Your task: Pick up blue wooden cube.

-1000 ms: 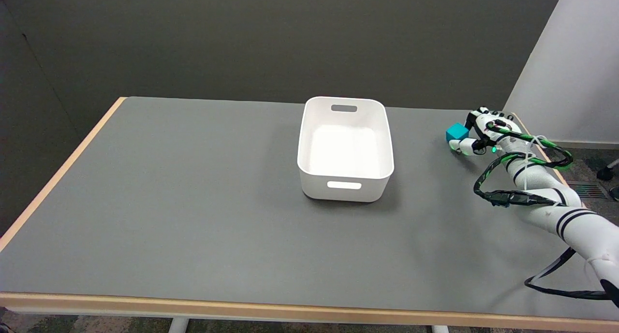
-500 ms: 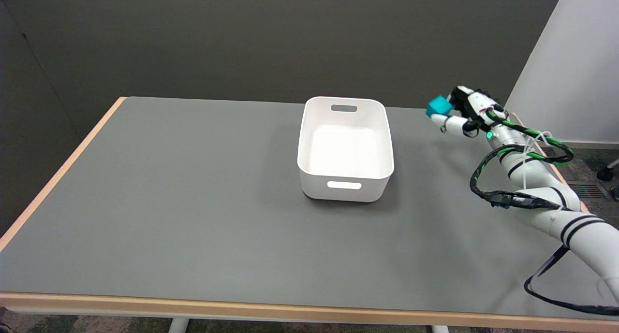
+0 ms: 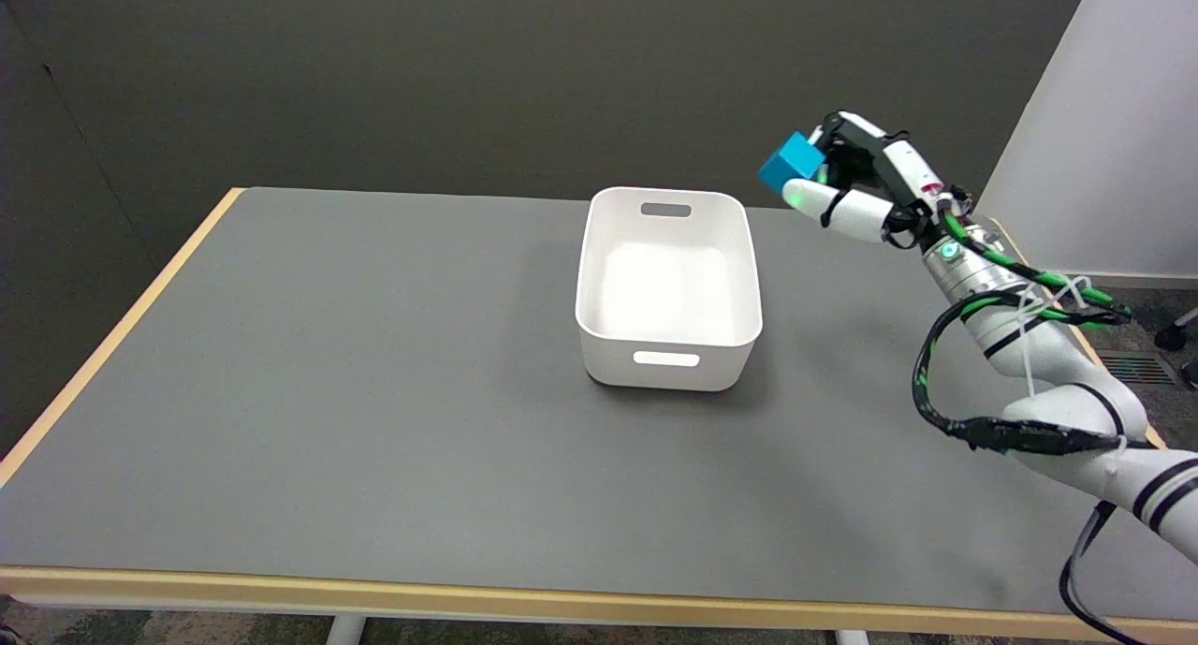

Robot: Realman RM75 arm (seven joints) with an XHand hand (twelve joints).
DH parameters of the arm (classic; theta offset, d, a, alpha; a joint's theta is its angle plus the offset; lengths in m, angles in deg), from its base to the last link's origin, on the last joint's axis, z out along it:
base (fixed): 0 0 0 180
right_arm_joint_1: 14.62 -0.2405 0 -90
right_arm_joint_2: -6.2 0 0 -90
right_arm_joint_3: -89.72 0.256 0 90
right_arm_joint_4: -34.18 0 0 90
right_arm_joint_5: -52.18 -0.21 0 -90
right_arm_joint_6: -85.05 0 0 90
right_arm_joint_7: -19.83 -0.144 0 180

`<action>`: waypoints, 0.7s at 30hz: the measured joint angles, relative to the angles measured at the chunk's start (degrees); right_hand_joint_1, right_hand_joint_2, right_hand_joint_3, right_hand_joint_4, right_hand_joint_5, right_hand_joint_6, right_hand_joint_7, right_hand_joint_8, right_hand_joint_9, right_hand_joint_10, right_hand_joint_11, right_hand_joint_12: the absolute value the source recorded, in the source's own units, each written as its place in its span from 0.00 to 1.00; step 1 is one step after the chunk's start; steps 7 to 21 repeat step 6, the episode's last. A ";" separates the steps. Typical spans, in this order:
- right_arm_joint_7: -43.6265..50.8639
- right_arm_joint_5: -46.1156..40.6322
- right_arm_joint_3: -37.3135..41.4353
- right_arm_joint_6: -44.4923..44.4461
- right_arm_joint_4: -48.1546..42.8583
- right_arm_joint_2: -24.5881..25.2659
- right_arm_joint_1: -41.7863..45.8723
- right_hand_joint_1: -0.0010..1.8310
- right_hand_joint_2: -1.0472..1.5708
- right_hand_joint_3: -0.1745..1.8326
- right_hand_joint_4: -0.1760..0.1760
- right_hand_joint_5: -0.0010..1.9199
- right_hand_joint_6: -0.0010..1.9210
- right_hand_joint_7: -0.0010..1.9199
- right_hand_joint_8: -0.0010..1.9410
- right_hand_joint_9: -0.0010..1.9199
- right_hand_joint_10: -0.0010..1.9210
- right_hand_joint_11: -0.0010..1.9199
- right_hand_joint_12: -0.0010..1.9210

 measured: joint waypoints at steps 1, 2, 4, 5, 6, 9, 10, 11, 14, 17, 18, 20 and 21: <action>-1.24 0.24 -0.42 -0.26 1.03 -0.29 0.67 0.44 0.80 0.39 1.00 0.32 0.88 0.33 1.00 0.43 1.00 0.27 0.88; -1.97 0.38 -0.80 -0.36 1.77 -0.51 1.11 0.44 0.80 0.38 1.00 0.32 0.88 0.33 1.00 0.42 1.00 0.26 0.89; -3.77 0.74 -1.84 -0.60 3.48 -1.00 2.10 0.44 0.80 0.38 1.00 0.32 0.88 0.32 1.00 0.42 1.00 0.26 0.89; -4.43 0.88 -2.32 -0.68 4.12 -1.19 2.46 0.44 0.80 0.38 1.00 0.32 0.88 0.31 1.00 0.42 1.00 0.25 0.89; -5.04 1.00 -2.86 -0.75 4.72 -1.36 2.76 0.44 0.80 0.38 1.00 0.32 0.88 0.30 1.00 0.42 1.00 0.24 0.90; -5.04 1.00 -2.86 -0.75 4.72 -1.36 2.76 0.44 0.80 0.38 1.00 0.32 0.88 0.30 1.00 0.42 1.00 0.24 0.90; -5.04 1.00 -2.86 -0.75 4.72 -1.36 2.76 0.44 0.80 0.38 1.00 0.32 0.88 0.30 1.00 0.42 1.00 0.24 0.90; -5.04 1.00 -2.86 -0.75 4.72 -1.36 2.76 0.44 0.80 0.38 1.00 0.32 0.88 0.30 1.00 0.42 1.00 0.24 0.90; -5.04 1.00 -2.86 -0.75 4.72 -1.36 2.76 0.44 0.80 0.38 1.00 0.32 0.88 0.30 1.00 0.42 1.00 0.24 0.90; -5.04 1.00 -2.86 -0.75 4.72 -1.36 2.76 0.44 0.80 0.38 1.00 0.32 0.88 0.30 1.00 0.42 1.00 0.24 0.90; -5.04 1.00 -2.86 -0.75 4.72 -1.36 2.76 0.44 0.80 0.38 1.00 0.32 0.88 0.30 1.00 0.42 1.00 0.24 0.90; -5.04 1.00 -2.86 -0.75 4.72 -1.36 2.76 0.44 0.80 0.38 1.00 0.32 0.88 0.30 1.00 0.42 1.00 0.24 0.90; -5.04 1.00 -2.86 -0.75 4.72 -1.36 2.76 0.44 0.80 0.38 1.00 0.32 0.88 0.30 1.00 0.42 1.00 0.24 0.90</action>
